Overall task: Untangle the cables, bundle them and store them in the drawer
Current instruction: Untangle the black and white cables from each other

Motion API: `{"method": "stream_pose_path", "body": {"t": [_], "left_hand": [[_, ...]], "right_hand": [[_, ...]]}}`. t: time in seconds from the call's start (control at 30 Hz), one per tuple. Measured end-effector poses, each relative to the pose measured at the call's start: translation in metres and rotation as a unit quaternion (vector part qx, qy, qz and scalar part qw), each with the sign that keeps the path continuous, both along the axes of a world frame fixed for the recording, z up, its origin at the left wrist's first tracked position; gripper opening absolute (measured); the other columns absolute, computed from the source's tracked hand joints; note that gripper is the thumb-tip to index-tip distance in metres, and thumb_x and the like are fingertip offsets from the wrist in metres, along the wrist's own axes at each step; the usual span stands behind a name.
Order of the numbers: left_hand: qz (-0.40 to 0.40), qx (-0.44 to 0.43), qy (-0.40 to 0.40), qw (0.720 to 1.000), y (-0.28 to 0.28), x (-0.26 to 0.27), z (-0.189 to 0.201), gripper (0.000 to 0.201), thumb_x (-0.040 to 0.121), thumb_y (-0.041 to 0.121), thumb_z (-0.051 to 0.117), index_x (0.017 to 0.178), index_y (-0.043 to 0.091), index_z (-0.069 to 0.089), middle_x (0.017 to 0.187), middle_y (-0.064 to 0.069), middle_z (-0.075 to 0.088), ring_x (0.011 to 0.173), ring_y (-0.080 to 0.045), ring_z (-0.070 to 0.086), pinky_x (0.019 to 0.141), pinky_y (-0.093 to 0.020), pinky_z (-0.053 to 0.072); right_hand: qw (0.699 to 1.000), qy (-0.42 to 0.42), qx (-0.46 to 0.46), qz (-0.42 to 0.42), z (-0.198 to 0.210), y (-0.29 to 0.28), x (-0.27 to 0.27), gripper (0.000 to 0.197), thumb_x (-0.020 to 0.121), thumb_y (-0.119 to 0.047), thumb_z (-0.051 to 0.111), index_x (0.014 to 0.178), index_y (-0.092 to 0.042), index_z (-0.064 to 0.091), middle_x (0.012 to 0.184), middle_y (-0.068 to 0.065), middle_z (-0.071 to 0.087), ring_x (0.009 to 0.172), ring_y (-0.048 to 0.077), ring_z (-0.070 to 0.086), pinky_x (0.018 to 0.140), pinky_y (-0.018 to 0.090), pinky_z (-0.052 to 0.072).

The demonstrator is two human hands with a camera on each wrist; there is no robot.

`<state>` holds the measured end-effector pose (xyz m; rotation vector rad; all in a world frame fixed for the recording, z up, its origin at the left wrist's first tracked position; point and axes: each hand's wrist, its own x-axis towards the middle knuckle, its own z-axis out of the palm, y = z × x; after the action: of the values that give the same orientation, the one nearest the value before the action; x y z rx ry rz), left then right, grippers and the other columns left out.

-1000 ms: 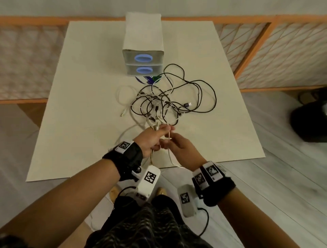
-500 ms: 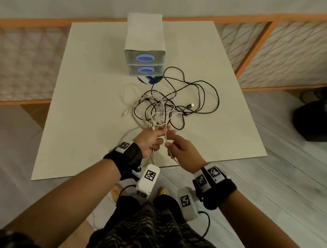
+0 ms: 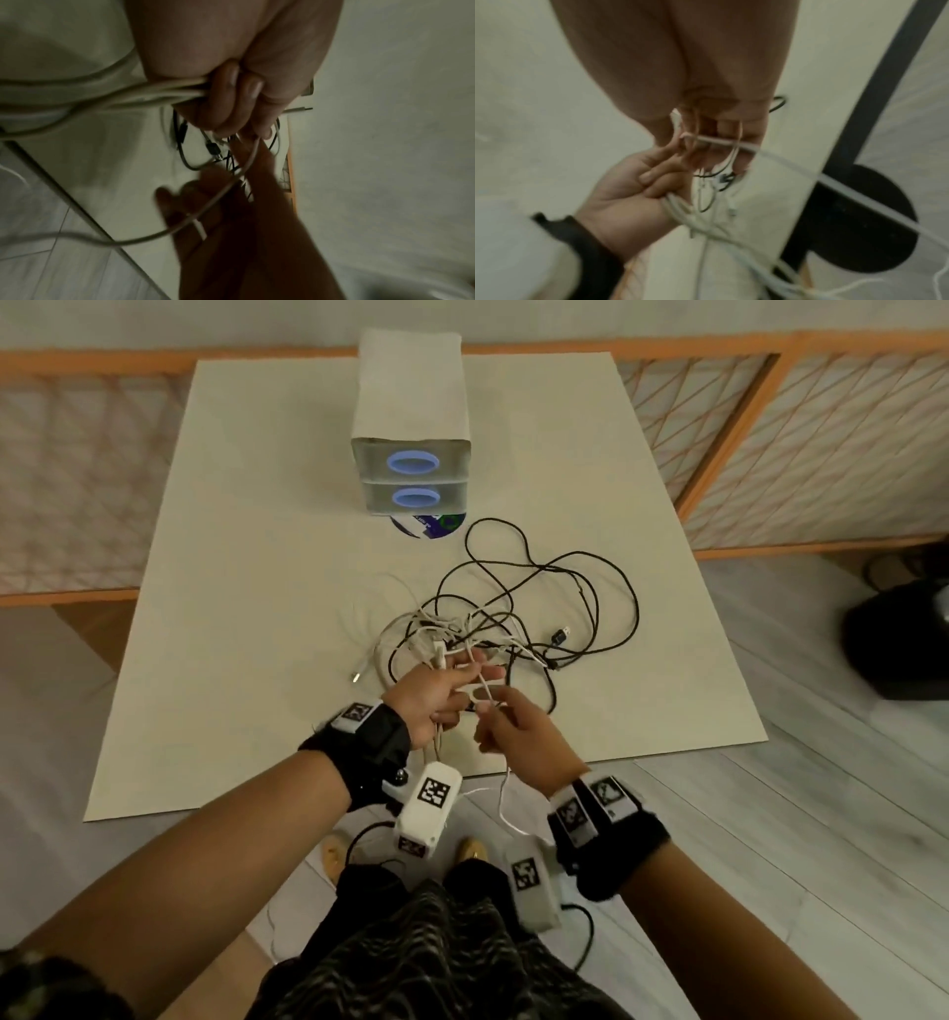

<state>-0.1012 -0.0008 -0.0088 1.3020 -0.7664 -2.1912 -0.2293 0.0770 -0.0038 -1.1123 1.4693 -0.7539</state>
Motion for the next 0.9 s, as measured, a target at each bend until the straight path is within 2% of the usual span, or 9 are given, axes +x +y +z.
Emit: {"method": "stream_pose_path", "body": {"t": [0.07,0.17,0.43,0.5,0.6,0.67,0.73,0.83,0.9], "left_hand": [[0.024,0.006,0.016,1.000,-0.006,-0.001,0.002,0.017,0.099,0.021,0.041,0.101,0.018,0.058,0.094,0.004,0.072,0.031,0.000,0.024,0.029,-0.012,0.017],[0.078,0.005,0.047,0.996,-0.030,0.005,0.011,0.021,0.101,0.025,0.036,0.098,0.019,0.057,0.101,0.007,0.069,0.031,-0.002,0.020,0.028,-0.012,0.017],[0.156,-0.008,0.073,0.985,-0.048,-0.004,0.017,0.028,0.101,0.021,0.037,0.089,0.016,0.062,0.095,0.010,0.069,0.031,-0.003,0.023,0.029,-0.012,0.017],[0.142,-0.022,0.066,0.987,-0.044,-0.005,0.015,0.027,0.100,0.020,0.038,0.088,0.016,0.062,0.093,0.009,0.070,0.031,-0.002,0.023,0.029,-0.012,0.016],[0.091,-0.044,0.013,0.995,-0.030,-0.008,0.010,0.024,0.100,0.020,0.041,0.089,0.017,0.062,0.099,0.008,0.071,0.033,-0.002,0.022,0.031,-0.012,0.014],[0.069,-0.047,-0.024,0.996,-0.021,-0.010,0.009,0.020,0.099,0.023,0.044,0.094,0.019,0.063,0.109,0.007,0.069,0.034,-0.002,0.024,0.032,-0.013,0.015],[0.074,-0.048,-0.051,0.995,-0.020,-0.011,0.009,0.023,0.097,0.030,0.047,0.103,0.018,0.065,0.113,0.007,0.068,0.036,-0.002,0.028,0.033,-0.013,0.017],[0.124,-0.057,-0.109,0.985,-0.029,-0.013,0.013,0.030,0.092,0.041,0.053,0.092,0.016,0.070,0.090,0.003,0.070,0.036,-0.003,0.026,0.032,-0.015,0.021],[0.156,-0.058,-0.145,0.975,-0.035,-0.015,0.016,0.034,0.089,0.044,0.057,0.077,0.015,0.069,0.075,0.001,0.067,0.037,-0.005,0.028,0.032,-0.015,0.023]], "right_hand": [[0.998,0.030,-0.043,-0.033,0.004,-0.008,0.004,0.015,0.097,-0.023,0.042,0.094,-0.020,0.057,0.062,-0.006,0.050,0.059,0.012,0.047,0.064,0.034,0.046],[0.997,0.067,-0.037,0.011,-0.010,0.016,-0.006,0.020,0.097,-0.020,0.041,0.086,-0.020,0.058,0.059,-0.005,0.044,0.057,0.014,0.041,0.057,0.031,0.039],[0.993,0.106,-0.029,0.032,-0.030,0.048,-0.051,0.020,0.095,-0.016,0.045,0.083,-0.023,0.060,0.059,-0.007,0.052,0.056,0.005,0.048,0.062,0.022,0.043],[0.994,0.102,0.000,0.049,-0.025,0.041,-0.050,0.016,0.094,-0.015,0.048,0.088,-0.019,0.062,0.068,-0.005,0.060,0.063,0.008,0.056,0.070,0.024,0.046],[0.997,0.066,0.008,0.040,-0.009,0.009,-0.030,0.020,0.092,-0.022,0.053,0.110,-0.014,0.057,0.079,-0.005,0.065,0.071,0.009,0.061,0.076,0.028,0.050],[0.998,0.053,-0.008,0.017,0.003,-0.021,-0.011,0.028,0.093,-0.029,0.051,0.116,-0.013,0.054,0.076,-0.008,0.060,0.067,0.009,0.058,0.072,0.029,0.051],[0.994,0.090,-0.061,-0.016,0.015,-0.043,0.002,0.025,0.095,-0.027,0.047,0.109,-0.011,0.061,0.066,-0.012,0.054,0.059,0.004,0.050,0.062,0.025,0.045],[0.986,0.118,-0.112,-0.045,0.030,-0.054,0.004,0.023,0.097,-0.018,0.044,0.100,-0.011,0.066,0.058,-0.016,0.047,0.047,-0.006,0.048,0.050,0.009,0.032],[0.981,0.136,-0.135,-0.035,0.037,-0.055,0.002,0.023,0.096,-0.016,0.044,0.100,-0.011,0.067,0.056,-0.018,0.046,0.045,-0.012,0.047,0.048,0.009,0.030]]}}
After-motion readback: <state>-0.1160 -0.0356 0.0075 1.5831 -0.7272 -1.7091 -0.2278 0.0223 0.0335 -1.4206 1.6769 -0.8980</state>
